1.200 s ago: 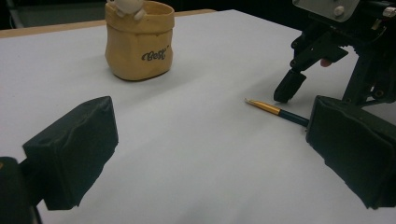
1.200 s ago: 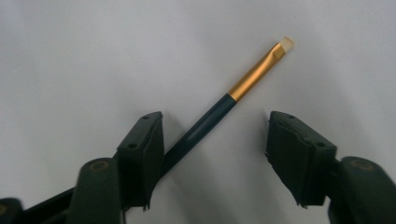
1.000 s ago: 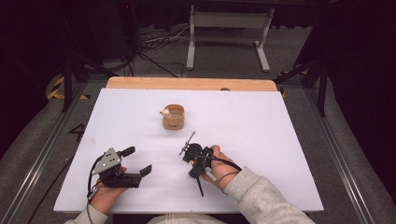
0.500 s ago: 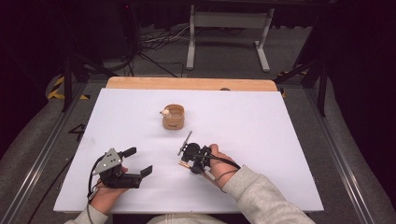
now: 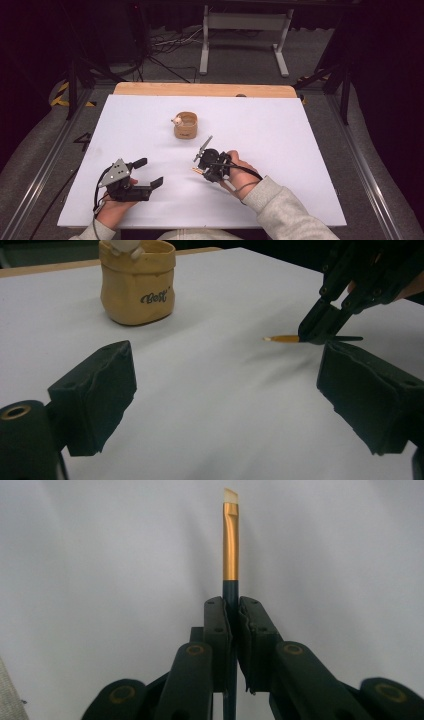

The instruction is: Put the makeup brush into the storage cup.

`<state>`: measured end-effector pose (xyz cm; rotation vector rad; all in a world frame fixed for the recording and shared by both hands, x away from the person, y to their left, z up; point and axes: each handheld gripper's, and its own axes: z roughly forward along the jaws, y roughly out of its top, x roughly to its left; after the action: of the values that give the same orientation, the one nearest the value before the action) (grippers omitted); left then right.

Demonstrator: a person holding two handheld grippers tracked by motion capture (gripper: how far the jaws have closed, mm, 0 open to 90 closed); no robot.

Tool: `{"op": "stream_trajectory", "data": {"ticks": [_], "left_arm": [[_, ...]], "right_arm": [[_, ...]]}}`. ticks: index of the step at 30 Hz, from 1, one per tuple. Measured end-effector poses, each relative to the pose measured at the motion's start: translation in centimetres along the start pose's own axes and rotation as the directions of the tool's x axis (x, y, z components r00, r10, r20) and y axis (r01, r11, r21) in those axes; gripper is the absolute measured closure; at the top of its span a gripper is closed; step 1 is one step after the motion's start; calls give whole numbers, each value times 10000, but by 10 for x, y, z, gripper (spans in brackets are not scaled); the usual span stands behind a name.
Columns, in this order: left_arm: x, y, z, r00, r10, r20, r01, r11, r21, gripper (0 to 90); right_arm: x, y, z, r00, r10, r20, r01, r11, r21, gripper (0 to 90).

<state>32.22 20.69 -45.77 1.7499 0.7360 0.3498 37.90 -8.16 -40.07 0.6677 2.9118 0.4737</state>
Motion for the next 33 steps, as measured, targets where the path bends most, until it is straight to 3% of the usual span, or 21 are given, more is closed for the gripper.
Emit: {"op": "stream_trajectory", "data": {"ticks": [4, 7, 8, 9, 11, 14, 16, 19, 21, 22, 23, 24, 25, 27, 28, 29, 33], "left_arm": [[1, 0, 0, 10000, -20, 80, 20, 10000, 24, 123], [1, 1, 0, 9999, -43, 129, 43, 10000, 23, 128], [1, 1, 0, 9999, -43, 129, 43, 10000, 23, 128], [1, 1, 0, 9999, -2, 151, 2, 10000, 24, 128], [1, 1, 0, 9999, 25, 140, -26, 10000, 34, 129], [0, 1, 0, 9999, 72, 113, -72, 10000, -33, 128], [0, 1, 0, 9999, 105, 105, -105, 9999, -62, 128], [0, 1, 0, 9998, 200, 86, -199, 9997, -114, 121], [0, 1, 0, 9997, 222, 101, -221, 9997, -126, 120], [0, 2, -1, 9998, 164, 112, -162, 9998, -153, 120], [0, 2, -1, 9998, 133, 177, -130, 9997, -190, 119], [0, 2, -1, 9998, 133, 177, -130, 9997, -190, 116], [0, 3, -1, 9996, 208, 176, -204, 9995, -253, 116], [0, 4, -2, 9995, 181, 259, -174, 9994, -284, 111], [0, 4, -2, 9991, 180, 374, -168, 9993, -332, 108], [1, 4, -1, 9987, 179, 469, -163, 9992, -352, 108], [1, 6, -2, 9981, 171, 593, -146, 9990, -433, 106]], "right_arm": [[-5, -4, -9, 10000, 11, -91, -18, 9970, -775, 838], [-8, -10, -14, 10000, -63, -60, 53, 9875, -1574, 837], [-8, -10, -14, 10000, -63, -60, 53, 9875, -1574, 837], [-10, -13, -17, 9999, -143, -79, 125, 9801, -1980, 837], [-10, -15, -18, 9998, -183, -82, 161, 9765, -2149, 837], [-12, -21, -24, 9998, -167, -76, 136, 9539, -2997, 837], [-12, -22, -26, 9998, -173, -68, 142, 9487, -3159, 837], [-14, -28, -31, 9998, -98, -188, 11, 9086, -4177, 837], [-14, -31, -33, 9998, -58, -214, -46, 8910, -4540, 837], [-13, -32, -34, 9996, -69, -277, -72, 8777, -4792, 837], [-13, -35, -36, 9995, -35, -327, -138, 8575, -5144, 837], [-13, -35, -36, 9995, -35, -327, -138, 8575, -5144, 837], [-13, -37, -38, 9995, -39, -326, -142, 8427, -5381, 837], [-11, -41, -42, 9994, -137, -320, -85, 7947, -6069, 837], [-10, -43, -45, 9995, -184, -259, -21, 7755, -6313, 837], [-8, -46, -47, 9994, -299, -183, 101, 7465, -6654, 836], [-7, -51, -50, 9994, -352, -7, 240, 6955, -7182, 836]]}}
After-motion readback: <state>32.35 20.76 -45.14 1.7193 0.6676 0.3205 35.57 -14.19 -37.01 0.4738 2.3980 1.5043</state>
